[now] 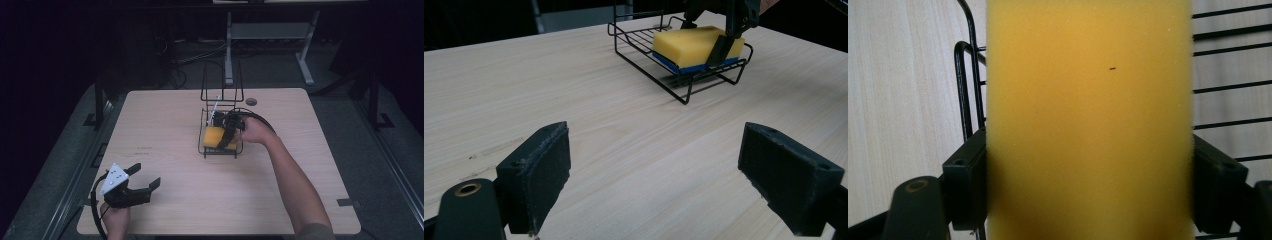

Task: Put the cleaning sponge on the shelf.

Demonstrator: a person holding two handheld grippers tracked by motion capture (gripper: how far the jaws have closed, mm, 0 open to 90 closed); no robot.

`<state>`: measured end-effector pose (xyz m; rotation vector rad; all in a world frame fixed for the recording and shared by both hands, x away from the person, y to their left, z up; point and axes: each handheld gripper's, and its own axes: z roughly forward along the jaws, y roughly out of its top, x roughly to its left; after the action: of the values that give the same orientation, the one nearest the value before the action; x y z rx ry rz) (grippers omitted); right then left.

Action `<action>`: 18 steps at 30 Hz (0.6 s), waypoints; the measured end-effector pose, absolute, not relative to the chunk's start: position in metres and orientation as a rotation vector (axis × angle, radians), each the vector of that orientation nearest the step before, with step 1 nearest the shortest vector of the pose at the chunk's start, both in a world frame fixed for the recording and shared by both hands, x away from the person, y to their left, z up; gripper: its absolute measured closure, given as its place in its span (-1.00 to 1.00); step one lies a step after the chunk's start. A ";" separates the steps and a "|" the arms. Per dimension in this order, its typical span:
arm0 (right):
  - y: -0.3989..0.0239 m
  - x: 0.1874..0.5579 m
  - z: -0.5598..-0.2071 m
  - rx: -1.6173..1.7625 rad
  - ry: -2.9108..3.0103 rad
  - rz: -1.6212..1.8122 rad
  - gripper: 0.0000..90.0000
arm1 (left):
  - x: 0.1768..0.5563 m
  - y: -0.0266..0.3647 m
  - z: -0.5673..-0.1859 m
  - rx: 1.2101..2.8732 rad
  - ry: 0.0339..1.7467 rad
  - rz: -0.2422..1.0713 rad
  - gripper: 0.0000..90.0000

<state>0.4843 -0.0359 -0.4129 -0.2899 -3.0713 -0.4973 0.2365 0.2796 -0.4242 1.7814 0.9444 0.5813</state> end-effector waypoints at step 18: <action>-0.037 0.486 -0.413 -0.297 -3.067 -0.494 -0.55 | 0.236 0.279 -0.425 1.781 0.947 0.577 -0.72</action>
<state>0.4857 -0.0368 -0.4133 -0.2965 -3.0670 -0.4936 0.2364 0.2792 -0.4247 1.7806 0.9473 0.5768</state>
